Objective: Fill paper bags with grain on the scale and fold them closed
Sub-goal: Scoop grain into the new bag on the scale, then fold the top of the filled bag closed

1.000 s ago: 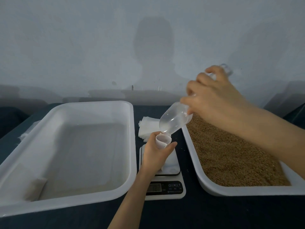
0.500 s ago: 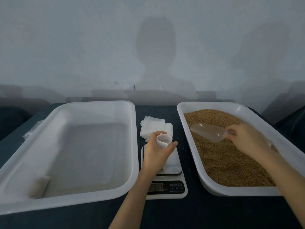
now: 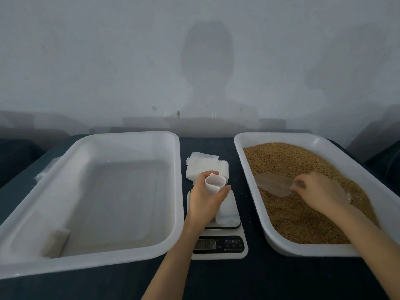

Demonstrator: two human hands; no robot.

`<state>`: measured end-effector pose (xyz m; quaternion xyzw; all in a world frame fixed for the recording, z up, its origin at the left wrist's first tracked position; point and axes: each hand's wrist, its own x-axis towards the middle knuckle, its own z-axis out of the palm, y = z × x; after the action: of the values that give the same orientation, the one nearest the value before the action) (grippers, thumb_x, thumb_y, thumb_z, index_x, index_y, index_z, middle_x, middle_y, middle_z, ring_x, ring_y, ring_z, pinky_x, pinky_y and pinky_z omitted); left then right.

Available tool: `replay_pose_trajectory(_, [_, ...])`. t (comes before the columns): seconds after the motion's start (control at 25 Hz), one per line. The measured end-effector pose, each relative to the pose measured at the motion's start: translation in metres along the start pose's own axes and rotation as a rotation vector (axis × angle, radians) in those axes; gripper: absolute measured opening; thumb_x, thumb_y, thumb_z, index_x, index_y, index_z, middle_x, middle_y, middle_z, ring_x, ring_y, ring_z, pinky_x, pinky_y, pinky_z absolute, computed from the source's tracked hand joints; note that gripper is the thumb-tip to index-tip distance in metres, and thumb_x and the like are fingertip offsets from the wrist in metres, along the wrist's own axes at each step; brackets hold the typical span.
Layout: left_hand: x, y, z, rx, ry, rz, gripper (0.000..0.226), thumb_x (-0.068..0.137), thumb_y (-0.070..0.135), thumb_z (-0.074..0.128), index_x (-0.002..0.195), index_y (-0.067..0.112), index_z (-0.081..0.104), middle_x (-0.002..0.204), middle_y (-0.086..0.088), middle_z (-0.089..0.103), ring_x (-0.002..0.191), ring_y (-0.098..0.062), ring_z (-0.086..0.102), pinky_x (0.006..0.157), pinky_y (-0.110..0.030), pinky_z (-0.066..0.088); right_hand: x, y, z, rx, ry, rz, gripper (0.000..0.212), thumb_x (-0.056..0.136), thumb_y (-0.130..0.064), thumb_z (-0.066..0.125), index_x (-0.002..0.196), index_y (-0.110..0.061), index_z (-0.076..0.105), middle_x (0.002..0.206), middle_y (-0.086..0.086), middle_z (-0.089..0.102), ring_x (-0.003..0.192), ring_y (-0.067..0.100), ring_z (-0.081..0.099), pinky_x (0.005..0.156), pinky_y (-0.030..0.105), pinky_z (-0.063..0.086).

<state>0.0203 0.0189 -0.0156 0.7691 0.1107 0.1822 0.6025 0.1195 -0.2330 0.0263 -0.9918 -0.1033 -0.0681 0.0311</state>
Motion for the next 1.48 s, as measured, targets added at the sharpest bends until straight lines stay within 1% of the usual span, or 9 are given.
replay_pose_trajectory(0.32, [-0.003,0.003,0.0,0.041,-0.163,-0.034,0.051,0.098,0.004,0.041,0.14,0.03,0.028,0.123,0.002,0.053,0.095,-0.011,0.056,0.084,-0.017,0.049,-0.002,-0.01,0.002,-0.155,-0.036,-0.018,0.029,0.094,-0.041,0.05,0.115,-0.027,0.062,0.107,-0.003,0.063,0.097,0.017,0.059,0.094,0.04,0.041])
replay_pose_trajectory(0.44, [-0.006,0.014,0.003,0.056,-0.228,0.047,0.068,0.097,-0.005,0.034,0.146,0.03,0.004,0.14,0.002,0.043,0.12,-0.022,0.049,0.106,-0.034,0.04,-0.006,-0.039,-0.015,0.307,0.079,-0.245,0.042,0.092,-0.024,0.055,0.133,-0.03,0.048,0.129,-0.009,0.053,0.106,0.005,0.055,0.091,0.021,0.044])
replay_pose_trajectory(0.6, [-0.014,0.04,0.004,-0.135,-0.303,0.127,0.071,0.1,-0.003,0.03,0.133,0.045,-0.01,0.144,0.005,0.029,0.133,-0.009,0.033,0.087,0.002,0.034,-0.013,-0.092,-0.045,0.732,-0.171,-0.503,0.043,0.092,-0.027,0.058,0.129,-0.047,0.047,0.114,-0.026,0.057,0.1,-0.012,0.054,0.082,0.013,0.044])
replay_pose_trajectory(0.76, [-0.018,0.059,-0.007,-0.158,-0.422,0.191,0.075,0.102,0.005,0.036,0.128,0.052,-0.016,0.135,0.02,0.032,0.126,0.003,0.036,0.087,0.004,0.033,-0.018,-0.106,-0.063,0.902,-0.269,-0.559,0.022,0.087,-0.033,0.062,0.108,-0.037,0.067,0.091,-0.024,0.066,0.089,-0.008,0.061,0.074,0.009,0.046])
replay_pose_trajectory(0.88, [-0.017,0.063,-0.02,-0.151,-0.403,0.103,0.059,0.098,0.025,0.051,0.141,0.042,0.015,0.124,0.019,0.051,0.114,0.005,0.053,0.096,-0.016,0.045,-0.022,-0.112,-0.067,0.994,-0.199,-0.529,0.009,0.087,-0.033,0.063,0.088,-0.027,0.07,0.069,-0.02,0.066,0.066,-0.004,0.062,0.062,0.012,0.045])
replay_pose_trajectory(1.0, [-0.017,0.062,-0.028,0.04,-0.352,0.021,0.027,0.088,0.029,0.067,0.112,0.03,0.055,0.104,0.007,0.065,0.091,-0.007,0.066,0.077,-0.029,0.059,-0.022,-0.12,-0.065,1.014,-0.077,-0.434,0.017,0.087,-0.036,0.062,0.078,-0.023,0.064,0.058,-0.018,0.062,0.054,-0.004,0.057,0.053,0.01,0.042])
replay_pose_trajectory(1.12, [-0.019,0.059,-0.031,-0.025,-0.313,-0.075,0.006,0.093,0.024,0.06,0.099,0.026,0.061,0.102,0.003,0.065,0.091,-0.013,0.066,0.069,-0.025,0.058,-0.02,-0.12,-0.065,1.175,-0.132,-0.361,0.021,0.086,-0.037,0.062,0.086,-0.016,0.059,0.06,-0.008,0.063,0.055,0.004,0.06,0.056,0.016,0.047])
replay_pose_trajectory(1.24, [-0.017,0.056,-0.041,-0.005,-0.308,-0.075,0.017,0.095,0.03,0.056,0.099,0.017,0.065,0.099,-0.005,0.069,0.093,-0.021,0.066,0.08,-0.035,0.058,-0.021,-0.115,-0.065,1.233,-0.339,-0.456,0.033,0.077,-0.032,0.069,0.107,-0.022,0.06,0.076,-0.006,0.068,0.069,0.011,0.064,0.064,0.021,0.049])
replay_pose_trajectory(1.48, [-0.009,0.052,-0.057,0.072,-0.23,-0.048,0.026,0.085,0.033,0.069,0.096,0.01,0.072,0.092,-0.012,0.071,0.082,-0.026,0.067,0.083,-0.043,0.054,-0.02,-0.122,-0.057,0.914,-0.073,-0.418,0.007,0.077,-0.033,0.075,0.076,-0.03,0.069,0.059,-0.012,0.063,0.052,0.0,0.055,0.051,0.01,0.042])
